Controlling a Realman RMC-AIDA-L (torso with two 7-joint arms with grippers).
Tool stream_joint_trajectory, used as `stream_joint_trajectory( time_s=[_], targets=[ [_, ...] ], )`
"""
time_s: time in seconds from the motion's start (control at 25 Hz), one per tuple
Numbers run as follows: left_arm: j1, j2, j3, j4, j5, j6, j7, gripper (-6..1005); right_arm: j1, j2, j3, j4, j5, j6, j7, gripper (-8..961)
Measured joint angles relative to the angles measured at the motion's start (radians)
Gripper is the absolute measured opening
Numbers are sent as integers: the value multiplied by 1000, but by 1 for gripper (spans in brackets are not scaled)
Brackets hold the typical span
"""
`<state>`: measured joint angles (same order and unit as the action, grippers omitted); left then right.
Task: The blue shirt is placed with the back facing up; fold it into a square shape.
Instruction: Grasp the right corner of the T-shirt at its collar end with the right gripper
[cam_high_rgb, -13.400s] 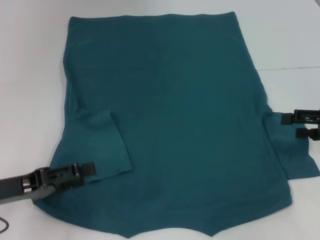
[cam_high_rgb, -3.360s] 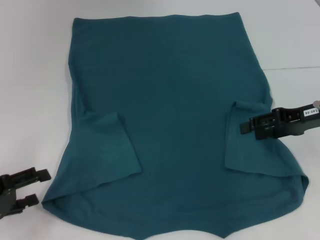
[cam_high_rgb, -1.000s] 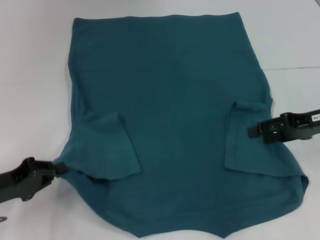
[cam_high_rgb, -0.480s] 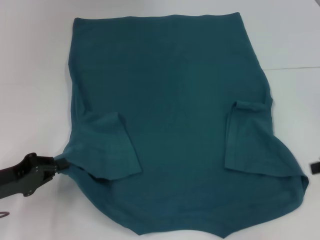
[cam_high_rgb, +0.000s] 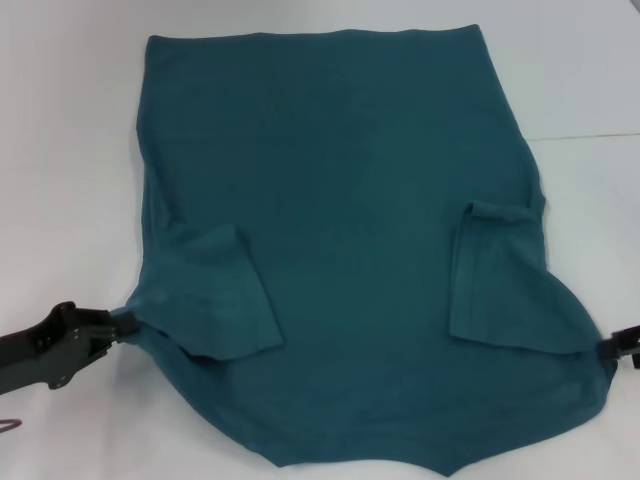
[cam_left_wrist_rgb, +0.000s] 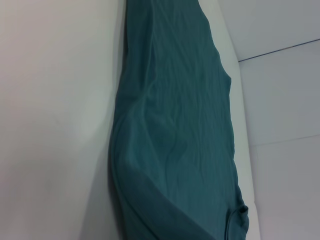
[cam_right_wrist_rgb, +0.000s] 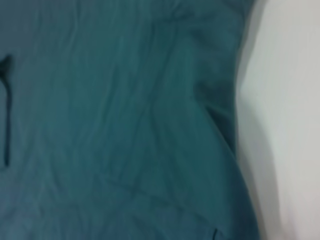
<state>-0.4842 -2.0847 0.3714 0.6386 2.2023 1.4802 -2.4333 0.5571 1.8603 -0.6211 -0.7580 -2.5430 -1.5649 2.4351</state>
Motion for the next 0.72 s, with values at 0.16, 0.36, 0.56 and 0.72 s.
stream_joint_trajectory(
  time_s=[0.16, 0.36, 0.56, 0.72],
  targets=[
    [5, -2, -1, -1, -5, 0, 0, 26, 29, 26, 2, 3, -71, 19, 6, 719],
    [7, -3, -2, -1, -4, 0, 0, 25, 45, 44, 0, 4, -83, 23, 10, 719],
    [10, -4, -5, -1, -4, 0, 0, 25, 54, 55, -12, 5, -83, 24, 19, 719],
    [11, -5, -5, 0, -6, 0, 0, 25, 63, 57, -27, 20, -85, 26, 29, 720]
  ],
)
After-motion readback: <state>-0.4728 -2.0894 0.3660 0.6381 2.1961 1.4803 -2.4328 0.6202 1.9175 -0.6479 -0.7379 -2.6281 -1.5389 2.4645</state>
